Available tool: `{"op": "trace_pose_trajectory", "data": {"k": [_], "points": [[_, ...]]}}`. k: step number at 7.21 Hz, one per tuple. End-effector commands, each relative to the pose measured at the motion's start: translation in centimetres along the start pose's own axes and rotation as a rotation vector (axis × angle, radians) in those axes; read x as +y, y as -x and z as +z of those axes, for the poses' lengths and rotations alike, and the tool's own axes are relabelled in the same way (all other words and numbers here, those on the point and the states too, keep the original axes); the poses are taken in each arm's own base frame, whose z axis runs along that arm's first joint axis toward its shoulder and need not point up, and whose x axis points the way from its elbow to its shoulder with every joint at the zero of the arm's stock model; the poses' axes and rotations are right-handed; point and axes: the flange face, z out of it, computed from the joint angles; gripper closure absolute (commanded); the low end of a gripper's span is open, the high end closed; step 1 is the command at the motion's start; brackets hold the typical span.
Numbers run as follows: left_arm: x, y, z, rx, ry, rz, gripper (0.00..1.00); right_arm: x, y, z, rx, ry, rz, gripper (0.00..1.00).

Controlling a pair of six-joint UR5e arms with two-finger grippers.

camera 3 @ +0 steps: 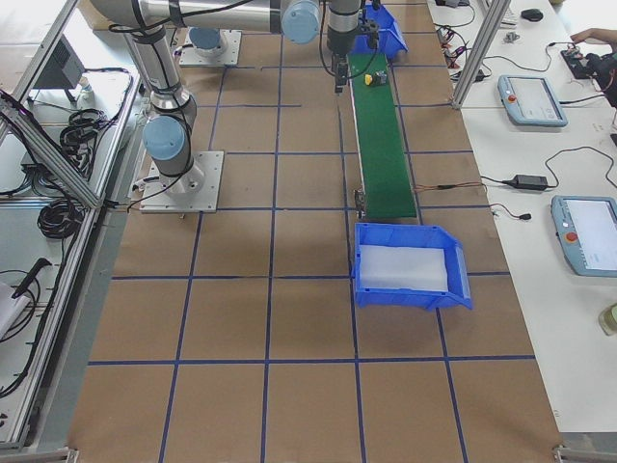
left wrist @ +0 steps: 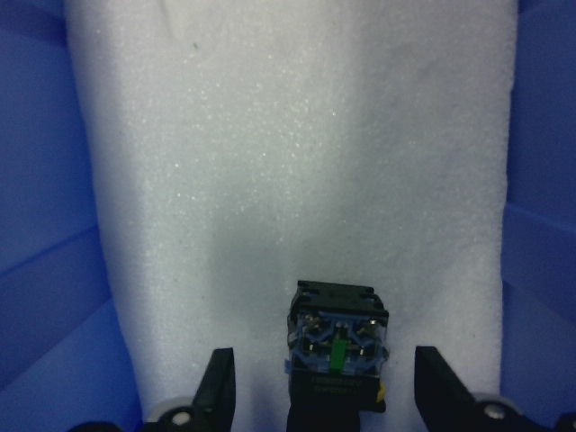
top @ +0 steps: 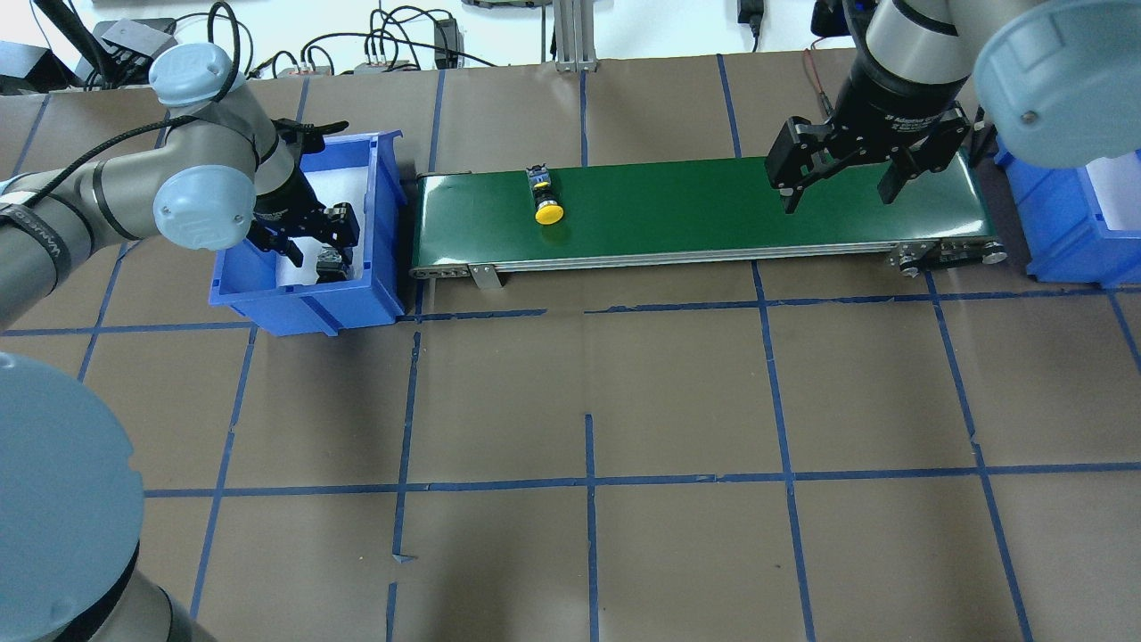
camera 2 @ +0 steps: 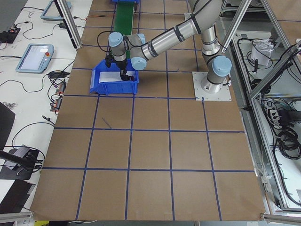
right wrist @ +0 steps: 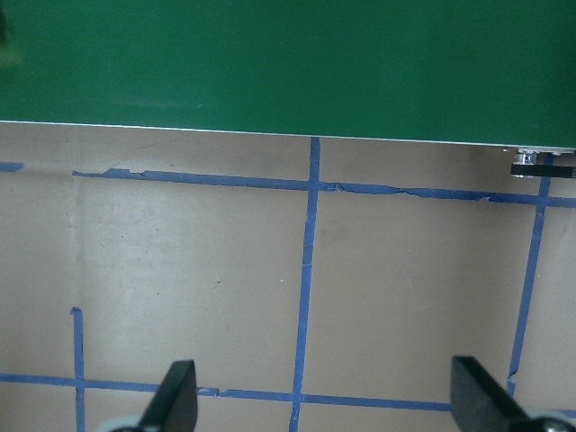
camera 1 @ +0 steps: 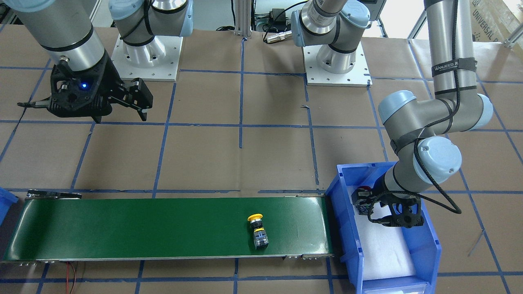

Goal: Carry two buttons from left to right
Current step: 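Grasp the red-capped button with left gripper while right gripper lowers to yellow button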

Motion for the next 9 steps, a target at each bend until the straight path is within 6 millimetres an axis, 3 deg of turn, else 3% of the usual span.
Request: {"op": "trace_pose_trajectory", "data": {"k": [1, 2, 4, 5, 6, 9], "points": [[-0.1, 0.0, 0.7, 0.001, 0.012, 0.0, 0.26, -1.5, 1.6, 1.3, 0.001, -0.032, -0.027, 0.0], [-0.2, 0.1, 1.2, 0.004, 0.02, 0.0, 0.26, -2.7, 3.2, 2.4, 0.003, -0.064, -0.045, 0.0], [-0.3, 0.1, 1.3, 0.003, 0.018, 0.0, 0.62, -4.5, 5.5, 4.6, -0.001, -0.094, -0.006, 0.0], [-0.4, 0.0, 1.2, 0.0, 0.016, 0.002, 0.73, -5.4, 5.7, 5.2, -0.004, -0.109, -0.004, 0.0], [-1.0, 0.2, 0.4, -0.008, 0.0, 0.001, 0.78, -6.1, 6.6, 6.3, -0.007, -0.118, 0.024, 0.0], [-0.6, 0.0, -5.0, -0.043, -0.009, 0.008, 0.79, -8.1, 9.8, 10.0, -0.024, -0.14, 0.09, 0.0]]}}
